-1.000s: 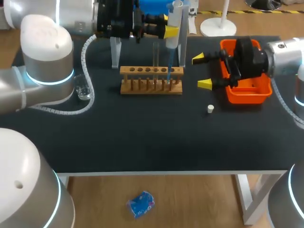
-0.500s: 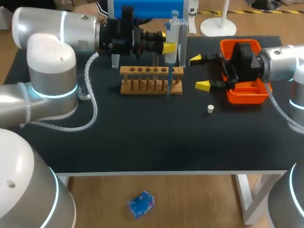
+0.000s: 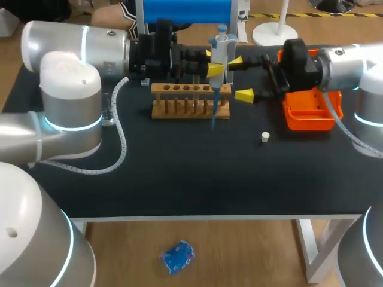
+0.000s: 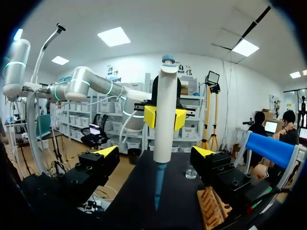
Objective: Invert the test tube, pick up the pipette, mount the tip to pipette, aspirate from beaker and dispense into the tube, eject the tip, return the pipette, and cap with the stopper.
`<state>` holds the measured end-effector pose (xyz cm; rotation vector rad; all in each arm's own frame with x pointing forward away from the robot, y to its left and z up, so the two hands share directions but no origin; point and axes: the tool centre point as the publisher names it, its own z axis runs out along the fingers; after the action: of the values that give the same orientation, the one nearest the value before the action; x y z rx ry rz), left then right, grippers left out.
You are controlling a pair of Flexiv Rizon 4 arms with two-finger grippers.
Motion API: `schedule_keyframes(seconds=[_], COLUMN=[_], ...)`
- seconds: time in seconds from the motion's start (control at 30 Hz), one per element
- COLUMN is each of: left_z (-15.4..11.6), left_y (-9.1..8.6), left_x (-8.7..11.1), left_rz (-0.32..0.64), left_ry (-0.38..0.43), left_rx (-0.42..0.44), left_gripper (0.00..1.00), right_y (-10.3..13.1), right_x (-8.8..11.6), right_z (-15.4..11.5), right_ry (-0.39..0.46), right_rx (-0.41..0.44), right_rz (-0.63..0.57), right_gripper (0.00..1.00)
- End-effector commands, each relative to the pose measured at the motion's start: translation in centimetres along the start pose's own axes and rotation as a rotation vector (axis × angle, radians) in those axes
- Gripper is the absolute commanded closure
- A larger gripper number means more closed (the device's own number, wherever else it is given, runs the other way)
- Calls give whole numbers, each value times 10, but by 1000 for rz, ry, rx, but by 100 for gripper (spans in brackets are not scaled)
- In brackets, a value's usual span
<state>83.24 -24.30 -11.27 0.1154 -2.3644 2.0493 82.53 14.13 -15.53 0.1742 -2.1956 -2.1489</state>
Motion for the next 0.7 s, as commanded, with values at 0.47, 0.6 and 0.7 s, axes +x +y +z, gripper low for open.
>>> schedule_keyframes(seconds=[0.47,0.6,0.7], left_z=[12,14,14], left_y=[12,14,15], left_x=[-4,-3,-3], left_rz=[-5,-7,-7], left_ry=[9,10,10], left_rx=[2,3,4], left_gripper=[100,100,100], right_y=[-4,-6,-7], right_x=[-16,-19,-21], right_z=[22,27,30], right_ry=[23,24,20], right_rx=[3,-3,-7], right_rz=[38,46,54], right_gripper=[0,0,0])
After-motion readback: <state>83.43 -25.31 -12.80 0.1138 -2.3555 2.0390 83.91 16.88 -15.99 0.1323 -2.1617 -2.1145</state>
